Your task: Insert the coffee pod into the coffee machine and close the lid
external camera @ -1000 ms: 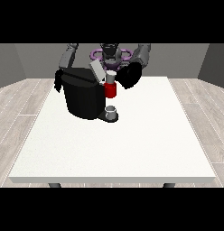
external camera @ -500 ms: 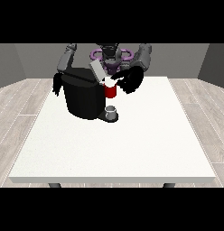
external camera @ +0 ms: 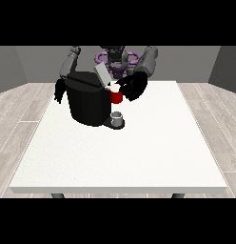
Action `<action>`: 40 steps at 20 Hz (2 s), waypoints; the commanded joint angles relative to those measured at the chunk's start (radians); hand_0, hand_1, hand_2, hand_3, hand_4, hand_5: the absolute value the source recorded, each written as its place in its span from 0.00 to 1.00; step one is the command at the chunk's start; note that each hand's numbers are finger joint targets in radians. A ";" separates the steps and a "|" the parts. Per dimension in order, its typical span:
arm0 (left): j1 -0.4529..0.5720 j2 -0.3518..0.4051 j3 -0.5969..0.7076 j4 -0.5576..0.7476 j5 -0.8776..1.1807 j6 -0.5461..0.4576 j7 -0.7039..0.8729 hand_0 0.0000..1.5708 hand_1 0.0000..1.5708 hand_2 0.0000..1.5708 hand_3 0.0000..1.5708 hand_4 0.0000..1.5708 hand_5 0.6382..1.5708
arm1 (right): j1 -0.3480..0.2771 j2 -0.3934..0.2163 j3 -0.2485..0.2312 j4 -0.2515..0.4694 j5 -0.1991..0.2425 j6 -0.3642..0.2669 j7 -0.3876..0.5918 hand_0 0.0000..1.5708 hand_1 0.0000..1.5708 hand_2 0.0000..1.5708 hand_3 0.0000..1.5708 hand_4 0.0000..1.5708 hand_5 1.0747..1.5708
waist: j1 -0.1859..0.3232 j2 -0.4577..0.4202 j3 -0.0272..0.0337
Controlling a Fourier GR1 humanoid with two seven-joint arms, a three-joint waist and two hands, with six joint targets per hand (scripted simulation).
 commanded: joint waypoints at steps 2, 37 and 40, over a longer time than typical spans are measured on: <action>-0.012 -0.039 0.008 -0.012 0.031 0.000 -0.010 0.55 0.55 0.58 0.56 0.22 1.00 | -0.035 -0.044 -0.051 0.061 -0.033 0.037 -0.026 0.00 0.00 0.00 0.00 0.17 1.00 | 0.032 0.000 0.0001; 1.108 -0.288 0.082 -0.099 0.349 -0.190 -0.415 0.00 0.00 0.00 0.00 0.19 1.00 | 0.441 0.141 0.316 -0.434 0.122 -0.073 0.160 0.00 0.00 0.00 0.00 0.07 1.00 | 0.177 -0.784 -0.0013; 1.070 -0.261 0.102 -0.129 0.385 -0.201 -0.441 0.00 0.00 0.00 0.00 0.14 1.00 | 0.437 0.133 0.354 -0.552 0.155 -0.082 0.160 0.00 0.00 0.00 0.00 0.13 1.00 | 0.161 -0.673 -0.0010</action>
